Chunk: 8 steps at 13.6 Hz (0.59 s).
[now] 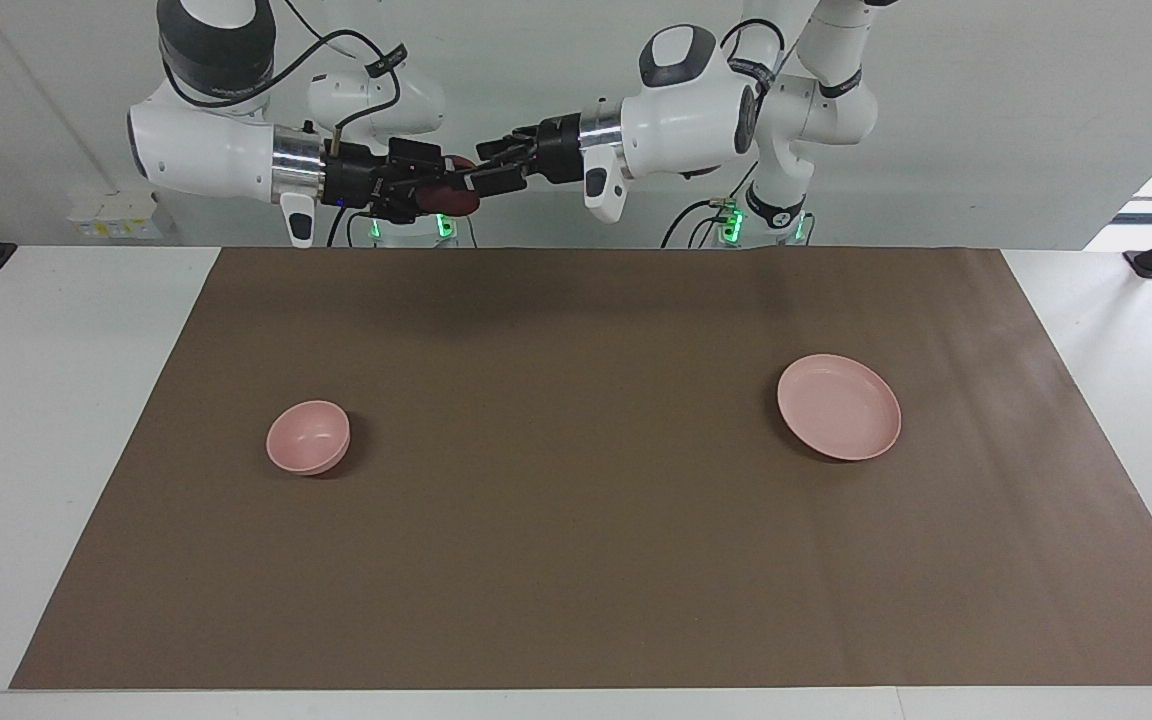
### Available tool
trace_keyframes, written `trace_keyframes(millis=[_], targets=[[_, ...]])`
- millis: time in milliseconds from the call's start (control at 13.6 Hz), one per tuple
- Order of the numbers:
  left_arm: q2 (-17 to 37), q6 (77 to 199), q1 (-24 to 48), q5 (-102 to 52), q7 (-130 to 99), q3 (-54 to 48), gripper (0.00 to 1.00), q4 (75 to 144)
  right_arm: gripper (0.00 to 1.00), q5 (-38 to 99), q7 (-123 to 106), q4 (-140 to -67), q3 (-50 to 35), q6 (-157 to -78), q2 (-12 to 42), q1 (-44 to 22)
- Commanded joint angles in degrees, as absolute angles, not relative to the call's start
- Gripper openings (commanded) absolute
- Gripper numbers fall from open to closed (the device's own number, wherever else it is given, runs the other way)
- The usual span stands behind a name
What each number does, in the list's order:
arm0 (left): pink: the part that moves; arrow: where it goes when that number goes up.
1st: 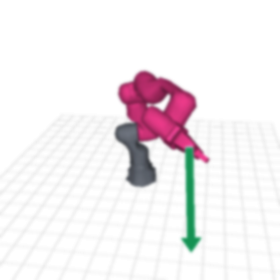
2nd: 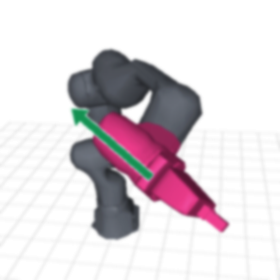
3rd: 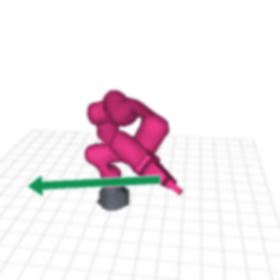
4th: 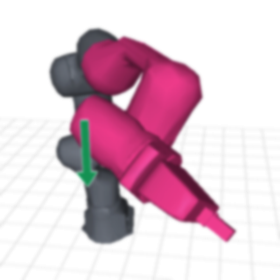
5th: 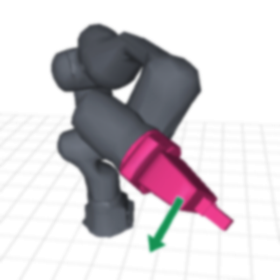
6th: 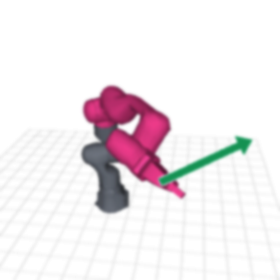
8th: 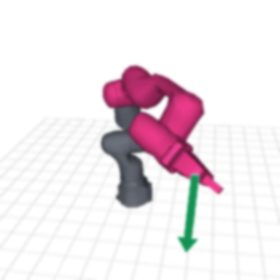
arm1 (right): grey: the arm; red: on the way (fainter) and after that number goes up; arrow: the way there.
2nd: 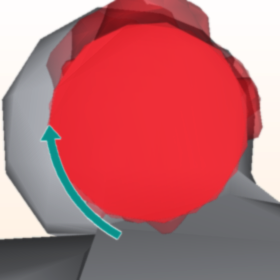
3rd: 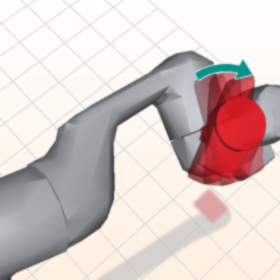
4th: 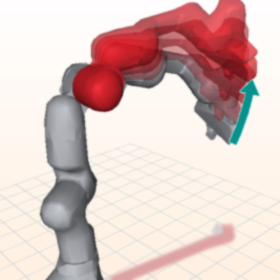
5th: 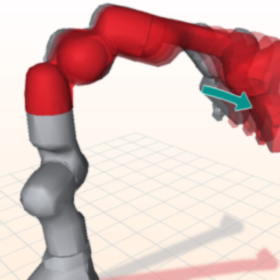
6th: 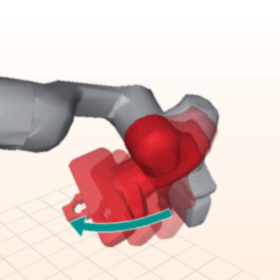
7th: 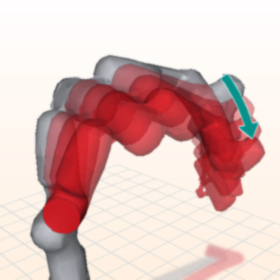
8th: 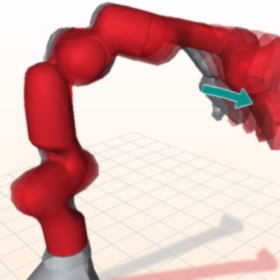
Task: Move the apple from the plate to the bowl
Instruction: 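Open the left gripper and withdraw it while the right gripper holds the apple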
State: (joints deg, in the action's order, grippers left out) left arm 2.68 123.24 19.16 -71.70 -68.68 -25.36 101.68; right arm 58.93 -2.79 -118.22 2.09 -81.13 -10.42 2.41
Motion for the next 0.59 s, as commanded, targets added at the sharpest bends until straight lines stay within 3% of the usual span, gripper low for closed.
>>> trace_keyframes(millis=[0,220,514], targets=[[2.55,123.66,19.16,-66.12,-68.56,-24.35,1.0,101.95,0.0,51.98,-4.47,-113.13,1.93,-81.21,-7.13,3.08],[2.72,123.4,18.02,-49.89,-68.12,-24.35,1.0,102.13,0.0,45.03,-6.41,-111.53,1.93,-84.1,-5.98,3.34],[2.81,122.17,14.42,-34.39,-56.82,-24.35,1.0,102.92,0.0,27.47,-8.96,-110.48,1.67,-93.93,-4.58,2.29]])
